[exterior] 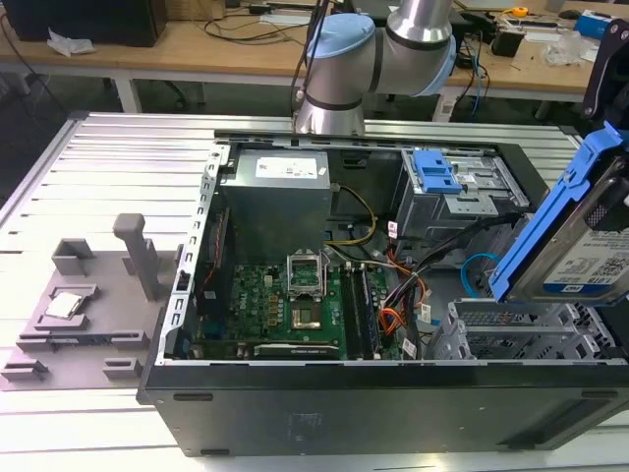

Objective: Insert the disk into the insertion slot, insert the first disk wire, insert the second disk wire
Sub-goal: 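Insert the disk into the insertion slot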

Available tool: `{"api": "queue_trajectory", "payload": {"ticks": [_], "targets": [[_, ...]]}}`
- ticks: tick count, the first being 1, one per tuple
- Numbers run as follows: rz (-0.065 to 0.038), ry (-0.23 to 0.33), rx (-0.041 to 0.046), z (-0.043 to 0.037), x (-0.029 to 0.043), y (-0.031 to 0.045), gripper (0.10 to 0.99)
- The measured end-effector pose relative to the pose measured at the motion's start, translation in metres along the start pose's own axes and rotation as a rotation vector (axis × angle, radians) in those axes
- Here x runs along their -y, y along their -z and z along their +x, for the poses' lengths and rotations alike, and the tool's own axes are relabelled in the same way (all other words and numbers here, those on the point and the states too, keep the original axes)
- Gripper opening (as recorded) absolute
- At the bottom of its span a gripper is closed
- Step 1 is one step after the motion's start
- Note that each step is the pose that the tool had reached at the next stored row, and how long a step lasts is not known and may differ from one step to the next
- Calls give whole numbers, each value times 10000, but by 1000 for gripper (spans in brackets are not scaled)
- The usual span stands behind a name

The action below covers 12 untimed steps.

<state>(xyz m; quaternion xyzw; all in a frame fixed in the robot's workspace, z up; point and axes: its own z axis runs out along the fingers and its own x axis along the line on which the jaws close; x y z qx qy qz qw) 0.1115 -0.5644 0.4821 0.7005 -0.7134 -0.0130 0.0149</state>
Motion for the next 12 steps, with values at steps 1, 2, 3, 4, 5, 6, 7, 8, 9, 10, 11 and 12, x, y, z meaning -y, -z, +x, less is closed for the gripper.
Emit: {"api": "queue_trajectory", "payload": {"ticks": [1,2,3,4,5,6,7,8,9,10,11,12], "targets": [[0,1,0,0,-1,-7,365],[0,1,0,0,-3,-17,365],[0,1,-1,0,-4,-27,365],[0,1,-1,0,-4,-32,365],[0,0,-2,0,-5,-37,365],[0,1,-1,0,-5,-43,365],[0,1,-1,0,-5,-57,365],[0,1,-2,0,-4,-72,365],[0,0,-2,0,-4,-85,365],[0,0,-2,0,-4,-92,365],[0,1,-1,0,-4,-100,365],[0,1,-2,0,-3,-119,365]]}}
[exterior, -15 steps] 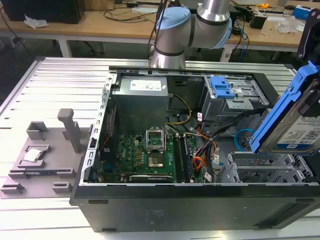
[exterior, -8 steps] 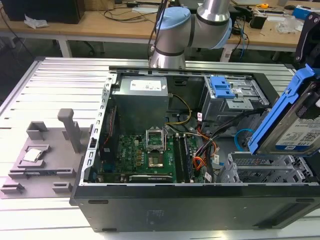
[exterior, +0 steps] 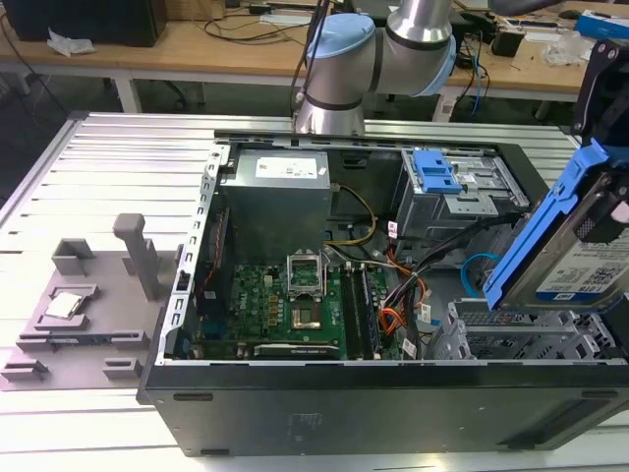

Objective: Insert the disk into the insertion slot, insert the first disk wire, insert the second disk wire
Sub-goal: 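Insert the disk into the insertion slot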

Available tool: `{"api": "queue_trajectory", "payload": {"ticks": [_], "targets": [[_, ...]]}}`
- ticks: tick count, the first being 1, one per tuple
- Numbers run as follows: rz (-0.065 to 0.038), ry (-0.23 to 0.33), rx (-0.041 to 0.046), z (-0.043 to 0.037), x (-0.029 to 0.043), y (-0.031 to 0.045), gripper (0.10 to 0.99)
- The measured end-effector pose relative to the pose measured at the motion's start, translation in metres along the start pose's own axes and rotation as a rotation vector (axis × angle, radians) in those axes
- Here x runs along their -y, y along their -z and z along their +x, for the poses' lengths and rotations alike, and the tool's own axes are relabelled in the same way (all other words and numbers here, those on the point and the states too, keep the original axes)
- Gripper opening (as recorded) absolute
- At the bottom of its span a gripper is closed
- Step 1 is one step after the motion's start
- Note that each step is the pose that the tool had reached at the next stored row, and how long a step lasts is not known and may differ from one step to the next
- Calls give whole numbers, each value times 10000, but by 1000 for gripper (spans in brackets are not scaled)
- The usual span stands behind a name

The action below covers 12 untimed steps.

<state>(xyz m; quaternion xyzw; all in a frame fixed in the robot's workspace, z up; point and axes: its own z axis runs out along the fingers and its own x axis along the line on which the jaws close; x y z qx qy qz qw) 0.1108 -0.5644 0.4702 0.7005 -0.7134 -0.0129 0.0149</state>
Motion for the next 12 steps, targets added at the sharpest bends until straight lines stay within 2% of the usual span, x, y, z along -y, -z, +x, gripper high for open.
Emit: {"api": "queue_trajectory", "payload": {"ticks": [3,4,8,12], "targets": [[0,0,1,0,-1,-138,365],[0,-1,0,-1,-4,-162,365],[0,0,3,-4,-30,-202,365],[-1,4,44,-32,-54,-240,365]]}}
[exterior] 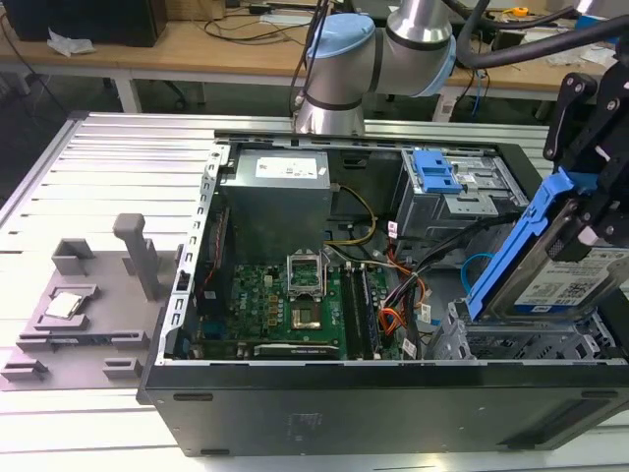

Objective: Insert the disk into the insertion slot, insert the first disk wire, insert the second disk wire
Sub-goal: 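Insert the disk into the insertion slot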

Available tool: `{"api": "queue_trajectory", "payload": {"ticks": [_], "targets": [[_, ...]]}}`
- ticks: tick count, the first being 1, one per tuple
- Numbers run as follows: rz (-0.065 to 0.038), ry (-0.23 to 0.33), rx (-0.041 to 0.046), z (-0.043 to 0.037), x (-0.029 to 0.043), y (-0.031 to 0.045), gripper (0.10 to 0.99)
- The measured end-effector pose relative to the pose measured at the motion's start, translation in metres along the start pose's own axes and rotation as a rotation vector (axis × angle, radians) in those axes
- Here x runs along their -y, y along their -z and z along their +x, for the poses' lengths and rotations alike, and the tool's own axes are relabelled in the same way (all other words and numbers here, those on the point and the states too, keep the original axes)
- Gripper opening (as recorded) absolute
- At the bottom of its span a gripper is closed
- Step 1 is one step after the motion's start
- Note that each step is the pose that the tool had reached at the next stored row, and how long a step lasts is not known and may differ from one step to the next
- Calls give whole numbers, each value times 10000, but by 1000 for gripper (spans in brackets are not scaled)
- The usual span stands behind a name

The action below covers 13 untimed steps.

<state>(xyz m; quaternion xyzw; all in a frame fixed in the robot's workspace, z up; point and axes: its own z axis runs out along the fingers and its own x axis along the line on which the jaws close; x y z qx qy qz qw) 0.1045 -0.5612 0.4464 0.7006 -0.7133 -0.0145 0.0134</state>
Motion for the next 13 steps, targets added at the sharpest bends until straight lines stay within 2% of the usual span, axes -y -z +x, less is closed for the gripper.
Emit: {"api": "queue_trajectory", "payload": {"ticks": [6,10,13], "targets": [[0,-3,0,-58,6,-90,365],[0,-2,1,-68,11,-173,365],[0,-2,0,-67,14,-264,365]]}}
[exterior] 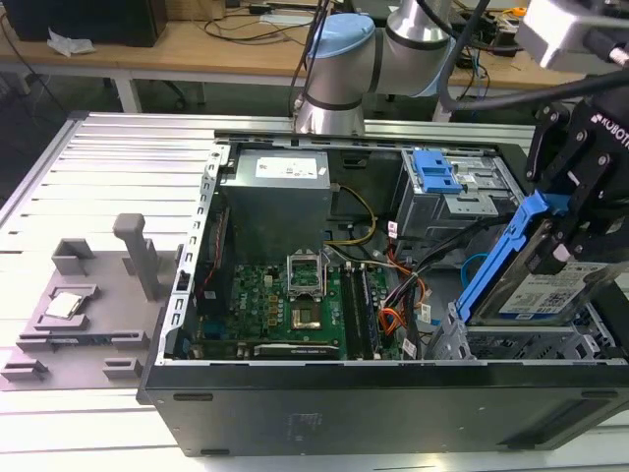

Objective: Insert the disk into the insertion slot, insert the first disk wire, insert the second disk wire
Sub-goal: 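Insert the disk into the insertion slot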

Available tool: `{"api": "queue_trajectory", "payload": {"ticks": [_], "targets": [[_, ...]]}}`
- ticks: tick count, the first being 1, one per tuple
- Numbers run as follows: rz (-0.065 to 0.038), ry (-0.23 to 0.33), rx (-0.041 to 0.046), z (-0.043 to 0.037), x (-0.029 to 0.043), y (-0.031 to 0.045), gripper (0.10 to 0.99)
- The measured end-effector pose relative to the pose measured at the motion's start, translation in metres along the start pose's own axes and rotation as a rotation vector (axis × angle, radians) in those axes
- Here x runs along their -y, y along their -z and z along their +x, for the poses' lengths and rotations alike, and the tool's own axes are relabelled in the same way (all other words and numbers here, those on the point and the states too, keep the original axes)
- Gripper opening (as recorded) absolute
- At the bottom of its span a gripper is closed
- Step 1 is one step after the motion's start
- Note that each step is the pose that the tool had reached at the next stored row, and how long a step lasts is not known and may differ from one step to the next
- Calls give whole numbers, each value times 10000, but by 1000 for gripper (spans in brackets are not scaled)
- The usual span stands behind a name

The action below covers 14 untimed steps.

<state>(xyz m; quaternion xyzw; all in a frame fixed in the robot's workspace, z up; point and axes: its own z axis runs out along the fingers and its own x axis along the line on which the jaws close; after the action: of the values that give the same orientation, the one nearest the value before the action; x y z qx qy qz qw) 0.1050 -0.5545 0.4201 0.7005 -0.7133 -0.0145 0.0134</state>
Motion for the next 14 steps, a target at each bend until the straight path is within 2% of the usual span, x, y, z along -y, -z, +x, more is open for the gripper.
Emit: {"api": "queue_trajectory", "payload": {"ticks": [7,10,14], "targets": [[-1,0,0,0,5,-137,365],[-3,0,-1,0,9,-233,365],[-3,0,0,0,12,-303,365]]}}
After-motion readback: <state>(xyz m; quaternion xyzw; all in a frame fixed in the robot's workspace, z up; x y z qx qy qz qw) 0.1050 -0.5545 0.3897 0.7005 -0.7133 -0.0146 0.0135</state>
